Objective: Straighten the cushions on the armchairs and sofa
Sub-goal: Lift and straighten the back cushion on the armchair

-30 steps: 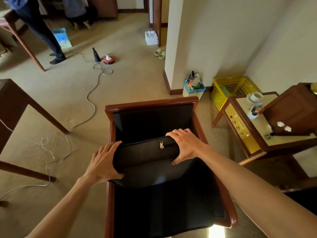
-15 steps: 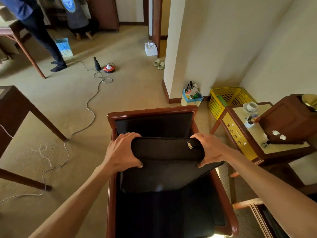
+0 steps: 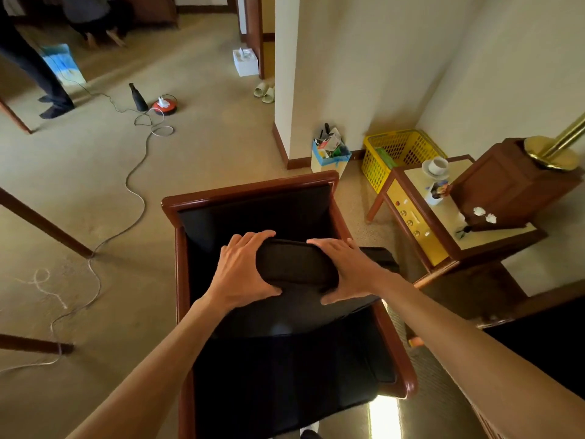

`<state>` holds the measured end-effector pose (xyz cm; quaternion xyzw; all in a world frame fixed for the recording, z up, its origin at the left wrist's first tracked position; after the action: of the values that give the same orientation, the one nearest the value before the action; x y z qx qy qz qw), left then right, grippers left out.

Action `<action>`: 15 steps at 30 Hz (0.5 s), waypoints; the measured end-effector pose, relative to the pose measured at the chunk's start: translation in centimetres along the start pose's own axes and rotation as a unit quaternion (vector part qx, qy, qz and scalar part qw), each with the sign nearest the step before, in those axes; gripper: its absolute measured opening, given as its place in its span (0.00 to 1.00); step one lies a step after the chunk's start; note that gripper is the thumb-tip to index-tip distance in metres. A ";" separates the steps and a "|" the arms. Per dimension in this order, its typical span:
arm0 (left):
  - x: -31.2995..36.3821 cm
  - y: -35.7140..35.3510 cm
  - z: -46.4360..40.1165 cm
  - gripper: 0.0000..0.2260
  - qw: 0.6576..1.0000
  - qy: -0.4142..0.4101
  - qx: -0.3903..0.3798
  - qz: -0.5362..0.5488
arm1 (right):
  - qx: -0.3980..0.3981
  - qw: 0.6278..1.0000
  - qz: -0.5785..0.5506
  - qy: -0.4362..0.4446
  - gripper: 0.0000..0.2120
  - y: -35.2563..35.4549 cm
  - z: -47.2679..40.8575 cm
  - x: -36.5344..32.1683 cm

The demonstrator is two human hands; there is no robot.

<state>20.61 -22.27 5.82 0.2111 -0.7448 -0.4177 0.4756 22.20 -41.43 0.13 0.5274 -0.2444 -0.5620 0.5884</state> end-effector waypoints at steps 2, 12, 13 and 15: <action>-0.4 -0.3 1.0 0.51 0.998 0.014 0.034 0.052 | 0.011 1.000 -0.012 0.003 0.53 -0.1 -1.0 -1.6; -7.3 -0.2 4.2 0.44 0.987 0.123 0.058 0.086 | 0.027 0.998 -0.049 0.003 0.49 3.5 -3.1 -2.5; -6.5 0.5 3.4 0.45 0.988 0.111 0.073 0.076 | 0.025 0.997 -0.067 0.013 0.48 4.6 -3.1 -2.0; -4.5 1.7 1.9 0.47 0.990 0.085 0.102 0.052 | 0.018 0.993 -0.112 0.027 0.47 6.4 -2.7 -0.3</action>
<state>21.13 -17.33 4.41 0.2540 -0.7506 -0.2949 0.5339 27.11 -41.44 5.05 0.5768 -0.1780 -0.6059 0.5183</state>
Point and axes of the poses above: each hand's wrist, its own z-axis away from the middle knuckle, its own y-axis out of the back of the hand, x = y × z, the point moved 10 cm from there along -z, towards the middle knuckle, and after that the axes turned 13 degrees about -y, right-handed, at the moved point
